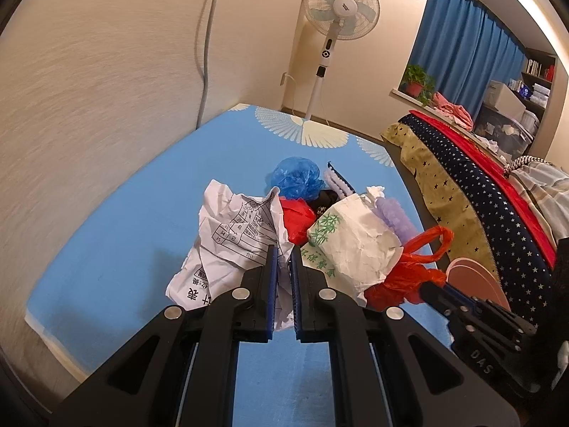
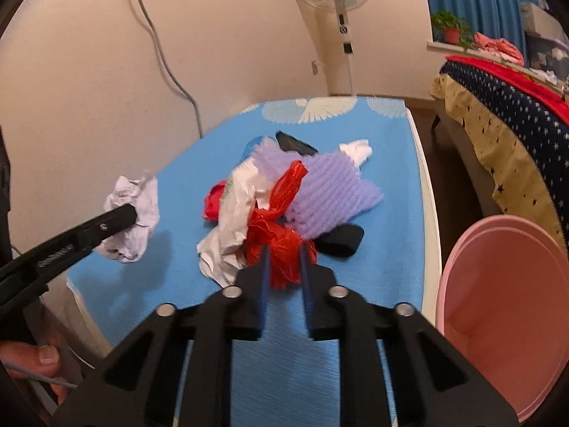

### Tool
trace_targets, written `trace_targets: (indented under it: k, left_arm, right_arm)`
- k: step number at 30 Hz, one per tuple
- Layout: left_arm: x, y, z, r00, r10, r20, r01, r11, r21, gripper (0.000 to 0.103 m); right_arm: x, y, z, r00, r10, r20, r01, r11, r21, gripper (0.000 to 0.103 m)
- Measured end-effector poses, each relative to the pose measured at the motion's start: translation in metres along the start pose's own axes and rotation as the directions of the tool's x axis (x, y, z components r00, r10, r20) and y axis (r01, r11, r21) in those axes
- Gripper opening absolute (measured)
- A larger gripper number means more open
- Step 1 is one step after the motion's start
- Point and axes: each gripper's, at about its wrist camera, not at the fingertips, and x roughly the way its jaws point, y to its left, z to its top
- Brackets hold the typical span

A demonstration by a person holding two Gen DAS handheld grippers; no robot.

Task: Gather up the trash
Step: 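Carry paper and red bag over the pink wastebasket with both tools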

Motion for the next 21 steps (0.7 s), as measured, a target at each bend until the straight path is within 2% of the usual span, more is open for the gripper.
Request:
trace_targets:
  k: [10, 21]
  left_arm:
    - [-0.013, -0.007, 0.002, 0.999, -0.016, 0.031, 0.016, 1.0, 0.019, 0.007]
    - [-0.032, -0.013, 0.001, 0.996, -0.065, 0.053, 0.062, 0.996, 0.06, 0.007]
  right_arm:
    - [-0.048, 0.02, 0.016, 0.994, -0.005, 0.109, 0.01, 0.999, -0.047, 0.006]
    - [-0.095, 0.021, 0.021, 0.974, -0.092, 0.208, 0.101, 0.994, -0.035, 0.006]
